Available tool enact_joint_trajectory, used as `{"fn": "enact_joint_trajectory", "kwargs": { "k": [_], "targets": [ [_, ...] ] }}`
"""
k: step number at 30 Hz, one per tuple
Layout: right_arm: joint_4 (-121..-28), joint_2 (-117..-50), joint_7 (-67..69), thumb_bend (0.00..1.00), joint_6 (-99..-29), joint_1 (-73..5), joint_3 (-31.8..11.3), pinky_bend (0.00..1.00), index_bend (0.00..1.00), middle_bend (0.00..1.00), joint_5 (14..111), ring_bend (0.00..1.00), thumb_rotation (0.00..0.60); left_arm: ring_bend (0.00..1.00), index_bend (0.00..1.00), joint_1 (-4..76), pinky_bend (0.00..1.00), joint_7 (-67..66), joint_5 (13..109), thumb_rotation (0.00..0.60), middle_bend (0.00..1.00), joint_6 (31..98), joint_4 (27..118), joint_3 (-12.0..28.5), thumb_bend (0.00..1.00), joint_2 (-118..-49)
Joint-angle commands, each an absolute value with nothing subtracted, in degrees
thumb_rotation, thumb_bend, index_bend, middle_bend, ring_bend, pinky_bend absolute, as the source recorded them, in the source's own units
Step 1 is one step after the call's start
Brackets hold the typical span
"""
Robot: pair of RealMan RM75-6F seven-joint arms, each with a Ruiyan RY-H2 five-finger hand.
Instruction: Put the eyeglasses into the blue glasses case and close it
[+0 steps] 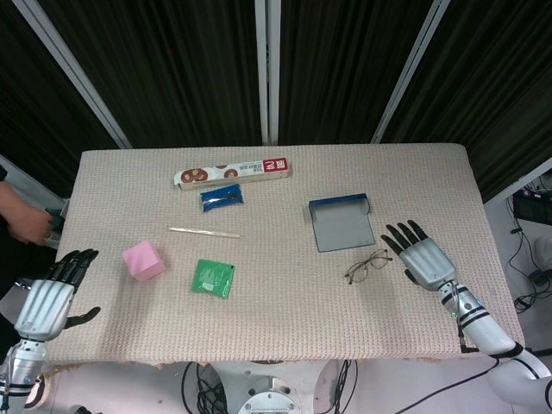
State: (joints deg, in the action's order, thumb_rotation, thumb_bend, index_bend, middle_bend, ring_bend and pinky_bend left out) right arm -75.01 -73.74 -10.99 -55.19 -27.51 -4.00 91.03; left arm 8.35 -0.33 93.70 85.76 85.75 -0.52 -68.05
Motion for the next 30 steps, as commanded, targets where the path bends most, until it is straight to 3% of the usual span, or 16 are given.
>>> {"fn": "enact_joint_trajectory", "kwargs": {
  "k": [1, 10, 30],
  "targets": [
    [-71.27, -77.1, -7.46, 0.23, -54.08, -29.55, -3.42, 0.0, 0.13, 0.0, 92.0, 0.0, 0.6, 0.11, 0.08, 8.39, 0.25, -0.34, 93.57, 0.597, 0.1, 85.61, 85.76, -0.51, 0.1, -67.97],
    [-66.61, -81.33, -4.03, 0.23, -53.44, -32.44, -2.43, 0.0, 0.21, 0.0, 92.67, 0.0, 0.6, 0.11, 0.08, 8.48, 0.25, 0.0, 93.02, 0.596, 0.1, 84.95, 85.19, -0.62, 0.1, -68.11],
    [-63.51, -85.28, -4.6, 0.25, -50.82, -36.38, -1.73, 0.0, 0.49, 0.0, 90.19, 0.0, 0.6, 0.11, 0.08, 8.47, 0.25, 1.68, 91.92, 0.596, 0.1, 84.16, 83.55, -0.65, 0.1, -68.04]
  ]
}}
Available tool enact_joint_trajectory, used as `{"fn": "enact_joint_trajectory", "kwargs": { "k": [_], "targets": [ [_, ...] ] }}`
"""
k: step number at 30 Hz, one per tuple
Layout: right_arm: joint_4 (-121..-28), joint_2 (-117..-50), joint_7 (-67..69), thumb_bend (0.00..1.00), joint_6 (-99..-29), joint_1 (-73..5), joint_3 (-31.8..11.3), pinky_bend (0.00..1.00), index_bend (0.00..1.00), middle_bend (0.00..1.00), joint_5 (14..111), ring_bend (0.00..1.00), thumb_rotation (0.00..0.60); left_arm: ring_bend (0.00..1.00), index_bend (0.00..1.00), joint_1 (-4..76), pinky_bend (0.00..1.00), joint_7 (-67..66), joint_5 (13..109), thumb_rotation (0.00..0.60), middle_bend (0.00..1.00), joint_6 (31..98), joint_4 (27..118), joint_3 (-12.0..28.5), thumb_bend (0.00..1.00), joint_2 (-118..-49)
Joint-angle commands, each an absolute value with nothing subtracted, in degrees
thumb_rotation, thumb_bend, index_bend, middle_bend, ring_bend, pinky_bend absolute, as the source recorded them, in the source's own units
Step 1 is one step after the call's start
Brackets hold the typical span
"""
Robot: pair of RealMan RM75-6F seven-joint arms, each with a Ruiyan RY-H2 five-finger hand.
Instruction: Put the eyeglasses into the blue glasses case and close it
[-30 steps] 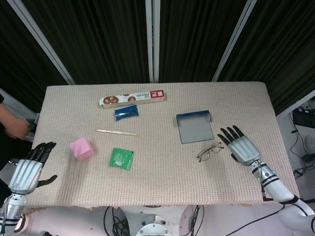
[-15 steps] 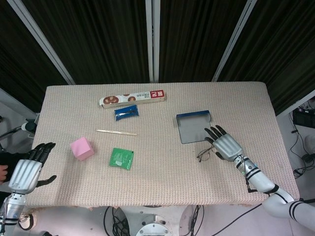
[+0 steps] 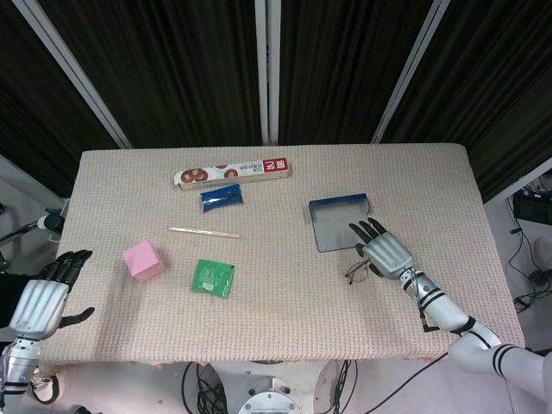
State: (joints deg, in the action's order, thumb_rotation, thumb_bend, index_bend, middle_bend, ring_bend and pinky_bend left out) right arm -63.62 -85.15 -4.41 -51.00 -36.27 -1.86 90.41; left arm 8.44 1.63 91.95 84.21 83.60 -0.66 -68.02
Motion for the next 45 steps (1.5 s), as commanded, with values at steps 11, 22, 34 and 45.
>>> {"fn": "enact_joint_trajectory", "kwargs": {
  "k": [11, 22, 34, 45],
  "targets": [
    [-63.36, -85.33, -5.18, 0.4, -50.2, -36.98, -1.26, 0.0, 0.55, 0.0, 88.7, 0.0, 0.6, 0.11, 0.08, 8.46, 0.25, 2.04, 91.55, 0.595, 0.1, 83.85, 83.22, -0.71, 0.1, -68.03],
    [-63.94, -84.72, -3.87, 0.44, -52.47, -36.71, -1.42, 0.0, 0.68, 0.0, 88.11, 0.0, 0.6, 0.11, 0.08, 8.33, 0.25, 2.4, 91.37, 0.595, 0.1, 83.79, 82.78, -0.8, 0.1, -68.34],
    [-65.61, -85.95, -3.01, 0.46, -52.61, -37.47, -5.94, 0.0, 0.72, 0.0, 82.12, 0.0, 0.6, 0.11, 0.08, 7.96, 0.25, 3.59, 91.29, 0.596, 0.1, 84.32, 81.91, -0.83, 0.1, -68.45],
    [-59.38, -94.28, -7.62, 0.46, -48.04, -42.37, -12.3, 0.0, 0.72, 0.0, 72.51, 0.0, 0.6, 0.11, 0.08, 7.22, 0.25, 4.51, 90.92, 0.596, 0.1, 84.67, 81.5, -1.16, 0.1, -67.62]
  ]
}}
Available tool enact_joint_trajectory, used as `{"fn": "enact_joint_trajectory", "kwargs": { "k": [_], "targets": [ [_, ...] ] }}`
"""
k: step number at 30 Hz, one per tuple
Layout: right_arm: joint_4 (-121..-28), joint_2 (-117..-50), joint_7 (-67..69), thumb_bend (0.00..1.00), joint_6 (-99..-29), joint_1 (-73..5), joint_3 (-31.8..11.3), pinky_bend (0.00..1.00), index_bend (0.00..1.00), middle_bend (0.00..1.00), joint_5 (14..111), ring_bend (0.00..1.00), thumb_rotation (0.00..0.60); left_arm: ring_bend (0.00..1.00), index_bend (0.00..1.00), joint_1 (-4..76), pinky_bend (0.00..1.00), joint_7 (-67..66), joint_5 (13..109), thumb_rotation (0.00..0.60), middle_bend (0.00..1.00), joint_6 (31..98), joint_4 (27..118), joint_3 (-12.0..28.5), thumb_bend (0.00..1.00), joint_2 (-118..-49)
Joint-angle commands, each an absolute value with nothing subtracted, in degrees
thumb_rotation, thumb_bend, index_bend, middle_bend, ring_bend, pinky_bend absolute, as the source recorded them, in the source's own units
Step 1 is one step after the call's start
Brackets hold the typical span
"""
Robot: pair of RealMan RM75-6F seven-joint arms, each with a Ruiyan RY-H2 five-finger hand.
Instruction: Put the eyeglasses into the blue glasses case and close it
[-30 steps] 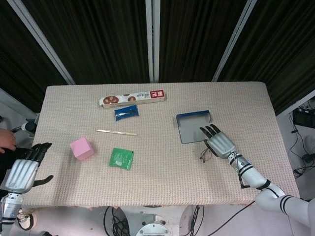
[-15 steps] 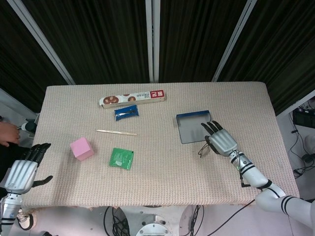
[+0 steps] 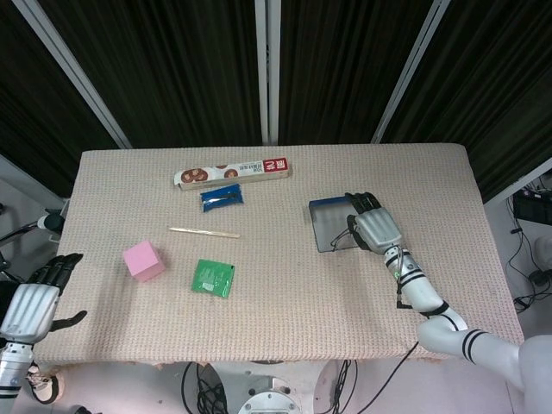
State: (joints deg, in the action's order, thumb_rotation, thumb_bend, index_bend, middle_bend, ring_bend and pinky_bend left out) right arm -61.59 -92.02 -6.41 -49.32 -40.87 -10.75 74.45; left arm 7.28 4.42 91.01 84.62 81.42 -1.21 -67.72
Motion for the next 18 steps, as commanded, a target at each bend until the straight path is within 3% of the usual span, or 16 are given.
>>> {"fn": "enact_joint_trajectory", "kwargs": {
  "k": [1, 18],
  "targets": [
    [-58.56, -95.11, -7.75, 0.46, -47.75, -42.8, -12.77, 0.0, 0.72, 0.0, 71.82, 0.0, 0.6, 0.11, 0.08, 7.22, 0.25, 4.59, 90.89, 0.598, 0.1, 84.72, 81.55, -1.1, 0.1, -67.57],
    [-45.84, -105.13, -13.87, 0.47, -46.12, -47.47, -18.02, 0.0, 0.72, 0.0, 62.06, 0.0, 0.6, 0.11, 0.09, 7.5, 0.25, 6.16, 90.23, 0.595, 0.1, 84.01, 80.44, -0.64, 0.1, -67.34]
  ]
}}
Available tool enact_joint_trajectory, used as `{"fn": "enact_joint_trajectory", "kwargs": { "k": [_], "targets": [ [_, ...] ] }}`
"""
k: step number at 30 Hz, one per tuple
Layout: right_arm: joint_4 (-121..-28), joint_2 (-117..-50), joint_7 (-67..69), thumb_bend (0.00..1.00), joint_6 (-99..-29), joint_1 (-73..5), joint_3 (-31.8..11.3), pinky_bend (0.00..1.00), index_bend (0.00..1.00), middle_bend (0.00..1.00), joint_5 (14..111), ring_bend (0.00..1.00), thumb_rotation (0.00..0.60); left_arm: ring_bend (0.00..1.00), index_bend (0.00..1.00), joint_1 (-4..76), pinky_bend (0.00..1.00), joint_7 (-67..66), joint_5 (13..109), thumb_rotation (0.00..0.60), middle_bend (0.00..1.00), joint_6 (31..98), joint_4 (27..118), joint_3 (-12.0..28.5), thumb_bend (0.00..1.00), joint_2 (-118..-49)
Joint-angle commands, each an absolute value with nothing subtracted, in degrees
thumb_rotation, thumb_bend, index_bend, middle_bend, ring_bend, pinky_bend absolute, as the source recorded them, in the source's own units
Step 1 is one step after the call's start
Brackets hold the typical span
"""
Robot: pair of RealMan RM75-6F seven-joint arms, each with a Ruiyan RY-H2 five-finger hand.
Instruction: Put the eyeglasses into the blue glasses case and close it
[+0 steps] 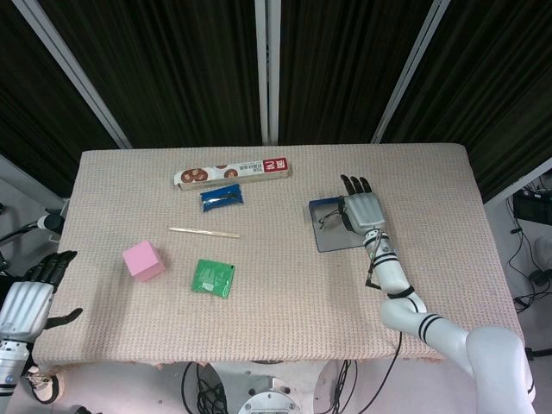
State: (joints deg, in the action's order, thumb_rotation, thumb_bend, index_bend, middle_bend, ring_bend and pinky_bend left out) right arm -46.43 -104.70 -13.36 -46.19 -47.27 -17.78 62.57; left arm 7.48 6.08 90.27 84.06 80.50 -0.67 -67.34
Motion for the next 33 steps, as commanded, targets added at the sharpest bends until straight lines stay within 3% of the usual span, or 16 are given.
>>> {"fn": "enact_joint_trajectory", "kwargs": {
  "k": [1, 15, 23, 33],
  "targets": [
    [-45.54, -105.31, -14.08, 0.47, -46.08, -47.53, -18.1, 0.0, 0.72, 0.0, 61.79, 0.0, 0.6, 0.11, 0.09, 7.52, 0.25, 6.22, 90.21, 0.596, 0.1, 83.96, 80.37, -0.63, 0.1, -67.37],
    [-46.05, -107.46, -17.63, 0.47, -46.57, -47.71, -21.86, 0.0, 0.73, 0.0, 54.26, 0.0, 0.6, 0.11, 0.09, 7.5, 0.25, 6.91, 89.85, 0.596, 0.1, 83.61, 79.66, -0.56, 0.1, -67.67],
    [-52.76, -105.49, -23.78, 0.47, -47.37, -47.12, -24.72, 0.0, 0.74, 0.0, 45.12, 0.0, 0.6, 0.11, 0.09, 7.5, 0.25, 7.47, 89.96, 0.596, 0.1, 83.3, 79.13, -0.79, 0.1, -67.92],
    [-60.32, -102.99, -31.02, 0.48, -51.01, -47.18, -24.76, 0.0, 0.74, 0.0, 37.08, 0.0, 0.6, 0.11, 0.09, 7.41, 0.25, 8.05, 90.04, 0.597, 0.1, 83.37, 78.7, -0.86, 0.1, -68.05]
  ]
}}
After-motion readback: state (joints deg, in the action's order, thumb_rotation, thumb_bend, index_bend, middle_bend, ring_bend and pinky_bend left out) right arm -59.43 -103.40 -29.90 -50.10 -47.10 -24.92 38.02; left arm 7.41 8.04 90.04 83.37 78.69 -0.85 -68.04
